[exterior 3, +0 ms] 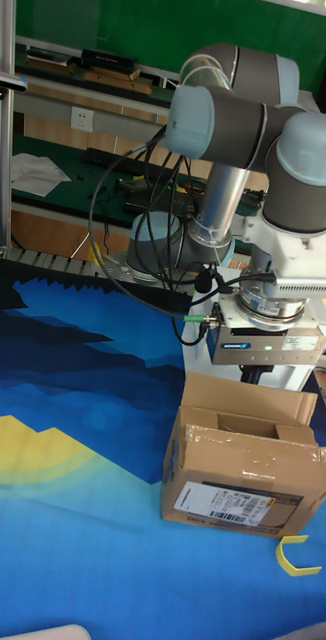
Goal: Cover the box
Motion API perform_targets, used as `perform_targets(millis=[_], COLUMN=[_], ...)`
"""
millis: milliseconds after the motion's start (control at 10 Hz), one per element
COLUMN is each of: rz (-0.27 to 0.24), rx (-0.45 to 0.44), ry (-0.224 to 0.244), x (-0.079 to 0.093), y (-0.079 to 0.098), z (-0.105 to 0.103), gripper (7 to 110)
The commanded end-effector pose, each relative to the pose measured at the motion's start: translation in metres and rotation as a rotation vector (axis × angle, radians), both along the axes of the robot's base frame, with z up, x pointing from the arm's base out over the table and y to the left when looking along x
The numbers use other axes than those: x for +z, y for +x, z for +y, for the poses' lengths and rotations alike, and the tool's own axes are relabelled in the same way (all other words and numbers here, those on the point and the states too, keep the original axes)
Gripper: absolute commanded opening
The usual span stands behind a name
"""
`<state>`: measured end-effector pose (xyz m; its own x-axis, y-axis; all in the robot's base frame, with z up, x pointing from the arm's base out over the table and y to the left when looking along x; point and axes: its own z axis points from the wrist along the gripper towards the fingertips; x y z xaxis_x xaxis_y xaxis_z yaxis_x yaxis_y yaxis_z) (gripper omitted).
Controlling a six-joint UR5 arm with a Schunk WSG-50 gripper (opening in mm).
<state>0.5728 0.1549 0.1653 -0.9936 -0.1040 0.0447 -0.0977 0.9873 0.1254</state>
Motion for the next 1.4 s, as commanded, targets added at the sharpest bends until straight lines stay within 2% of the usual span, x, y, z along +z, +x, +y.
perform_targets(millis=[0,300,400,600,700,900,1000,1200,1300], rz=[-0.018,-0.042,-0.072,-0.168,-0.2,-0.244,-0.261,-0.248,-0.147], rx=[-0.039,-0.054,-0.066,-0.101,-0.104,-0.11,-0.107,-0.107,-0.102], ry=[0.021,0.015,0.0,-0.023,-0.024,-0.025,-0.041,-0.07,-0.085], x=[0.009,0.01,0.012,0.02,0.021,0.024,0.023,0.014,0.008], y=[0.007,0.017,0.026,0.052,0.059,0.069,0.074,0.076,0.053], z=[0.02,0.026,0.025,0.027,0.028,0.027,0.023,0.014,0.007], gripper=[7,7,7,7,7,7,7,7,7])
